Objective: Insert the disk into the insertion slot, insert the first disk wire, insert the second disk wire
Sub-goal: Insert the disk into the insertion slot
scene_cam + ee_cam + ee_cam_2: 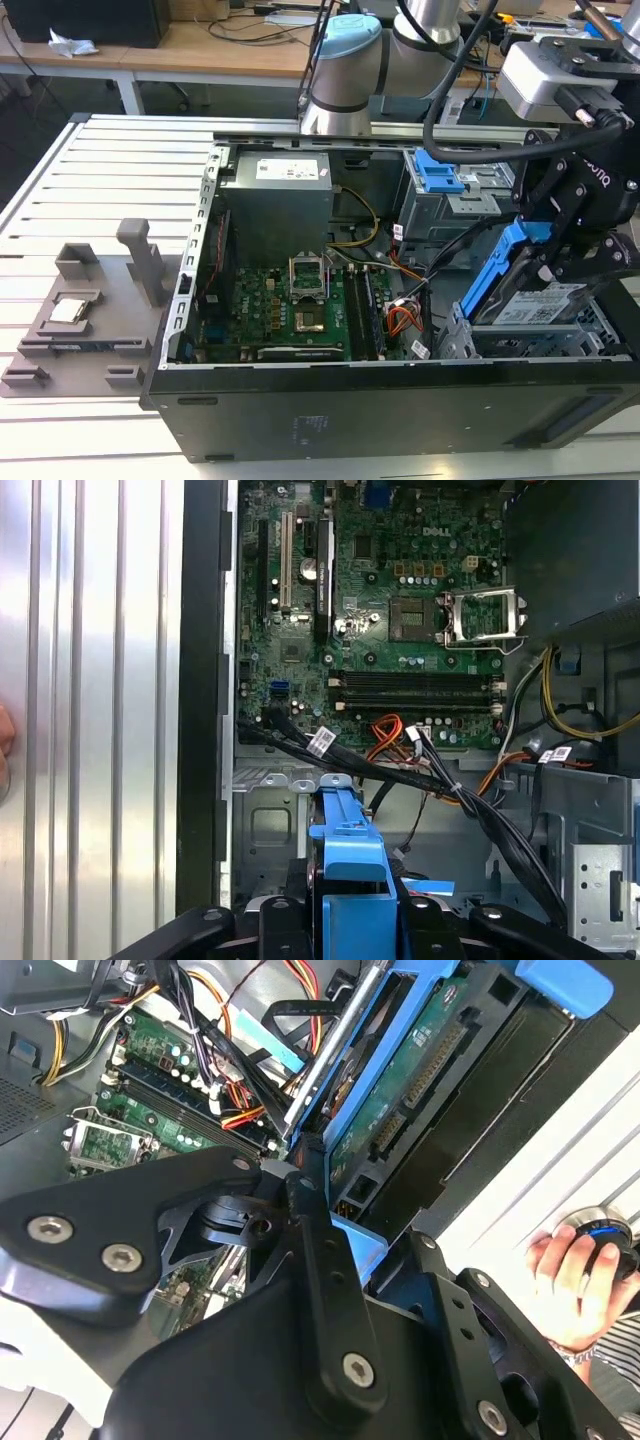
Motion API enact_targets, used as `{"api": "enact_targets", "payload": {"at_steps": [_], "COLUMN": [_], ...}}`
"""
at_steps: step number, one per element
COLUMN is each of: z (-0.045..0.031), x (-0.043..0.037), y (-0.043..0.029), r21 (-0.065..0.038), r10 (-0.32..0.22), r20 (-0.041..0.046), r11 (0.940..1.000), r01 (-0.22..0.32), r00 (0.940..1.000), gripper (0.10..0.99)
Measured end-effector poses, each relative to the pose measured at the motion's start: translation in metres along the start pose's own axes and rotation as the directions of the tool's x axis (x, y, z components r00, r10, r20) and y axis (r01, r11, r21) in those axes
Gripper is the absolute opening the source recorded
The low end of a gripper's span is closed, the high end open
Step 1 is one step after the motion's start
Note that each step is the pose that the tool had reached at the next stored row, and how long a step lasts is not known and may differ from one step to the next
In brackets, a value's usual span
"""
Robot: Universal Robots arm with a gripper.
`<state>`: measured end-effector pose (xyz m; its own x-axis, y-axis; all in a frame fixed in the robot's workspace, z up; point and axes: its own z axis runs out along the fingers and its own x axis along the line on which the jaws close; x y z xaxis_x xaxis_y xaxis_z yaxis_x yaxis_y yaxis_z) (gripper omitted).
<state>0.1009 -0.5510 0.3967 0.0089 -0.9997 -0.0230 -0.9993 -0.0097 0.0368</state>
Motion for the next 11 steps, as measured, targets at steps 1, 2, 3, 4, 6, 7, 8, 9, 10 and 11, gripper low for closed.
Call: {"api": "enact_targets", "payload": {"at_steps": [1, 2, 3, 4, 6, 7, 8, 9, 10, 11], "z": [0.0, 0.0, 0.0001, 0.0001, 0.0001, 0.0002, 0.0002, 0.0002, 0.0003, 0.0003], "x": [0.0, 0.0, 0.0, 0.0, 0.0, 0.0, 0.0, 0.0, 0.0, 0.0], "y": [0.0, 0.0, 0.0, 0.0, 0.0, 0.0, 0.0, 0.0, 0.0, 0.0], "r21": [0.0, 0.0, 0.0, 0.0, 0.0, 0.0, 0.0, 0.0, 0.0, 0.0], "r10": [0.0, 0.0, 0.0, 0.0, 0.0, 0.0, 0.0, 0.0, 0.0, 0.0], "r20": [-0.0001, -0.0002, 0.0, -0.0002, -0.0001, -0.0002, -0.0002, -0.0002, -0.0002, -0.0002], "r11": [1.0, 1.0, 1.0, 1.0, 1.0, 1.0, 1.0, 1.0, 1.0, 1.0], "r01": [0.0, 0.0, 0.0, 0.0, 0.0, 0.0, 0.0, 0.0, 0.0, 0.0], "r00": [1.0, 1.0, 1.0, 1.0, 1.0, 1.0, 1.0, 1.0, 1.0, 1.0], "gripper": [0.376, 0.376, 0.439, 0.439, 0.439, 0.439, 0.439, 0.424, 0.361, 0.361]}}
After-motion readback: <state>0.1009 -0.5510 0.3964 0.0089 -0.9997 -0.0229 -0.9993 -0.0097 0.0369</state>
